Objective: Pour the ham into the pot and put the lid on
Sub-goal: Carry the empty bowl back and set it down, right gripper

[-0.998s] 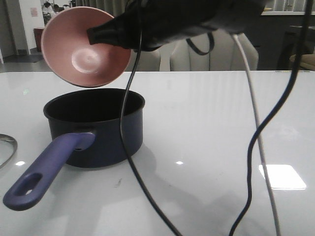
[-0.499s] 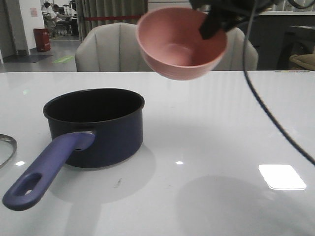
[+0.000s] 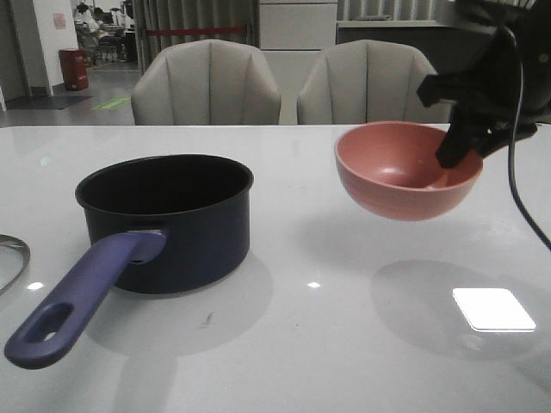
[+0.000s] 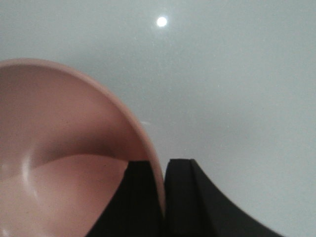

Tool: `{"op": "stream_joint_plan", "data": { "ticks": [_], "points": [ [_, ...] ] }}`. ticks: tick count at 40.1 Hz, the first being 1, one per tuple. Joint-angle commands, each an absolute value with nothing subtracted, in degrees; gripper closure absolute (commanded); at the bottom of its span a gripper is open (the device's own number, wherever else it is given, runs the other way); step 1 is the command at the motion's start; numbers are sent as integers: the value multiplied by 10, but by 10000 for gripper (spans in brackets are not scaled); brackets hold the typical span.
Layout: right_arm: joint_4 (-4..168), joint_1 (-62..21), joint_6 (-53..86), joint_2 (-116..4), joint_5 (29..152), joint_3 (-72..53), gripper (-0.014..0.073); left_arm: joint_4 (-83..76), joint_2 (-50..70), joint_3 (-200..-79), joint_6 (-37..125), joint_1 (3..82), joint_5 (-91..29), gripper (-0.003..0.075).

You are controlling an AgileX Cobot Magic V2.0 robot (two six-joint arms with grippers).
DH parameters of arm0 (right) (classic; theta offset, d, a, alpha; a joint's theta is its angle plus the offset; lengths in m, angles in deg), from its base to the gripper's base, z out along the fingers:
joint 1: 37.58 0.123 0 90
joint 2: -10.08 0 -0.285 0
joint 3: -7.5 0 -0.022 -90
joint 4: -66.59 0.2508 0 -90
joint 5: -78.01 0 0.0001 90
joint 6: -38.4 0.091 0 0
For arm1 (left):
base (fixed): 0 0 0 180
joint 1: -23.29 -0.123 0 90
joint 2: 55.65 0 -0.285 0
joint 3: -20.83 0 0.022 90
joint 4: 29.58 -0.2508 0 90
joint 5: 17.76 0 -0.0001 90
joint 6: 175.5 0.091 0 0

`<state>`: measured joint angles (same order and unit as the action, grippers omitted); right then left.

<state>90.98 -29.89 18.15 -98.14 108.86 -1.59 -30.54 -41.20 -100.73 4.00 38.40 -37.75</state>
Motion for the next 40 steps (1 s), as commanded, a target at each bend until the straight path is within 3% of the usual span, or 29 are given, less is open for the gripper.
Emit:
{"op": "stream_joint_plan", "data": {
  "ticks": [1, 14, 29, 40],
  "points": [
    [926, -303, 177, -977, 1072, 3, 446, -305, -406, -1022, 39, 389, -331, 158],
    [926, -303, 177, -1016, 1104, 31, 173, -305, -406, -1022, 39, 389, -331, 158],
    [856, -303, 176, -885, 1130, 34, 165, -305, -406, -1022, 39, 389, -331, 158],
    [856, -280, 173, -685, 998, -88, 165, -305, -406, -1022, 39, 389, -331, 158]
  ]
}}
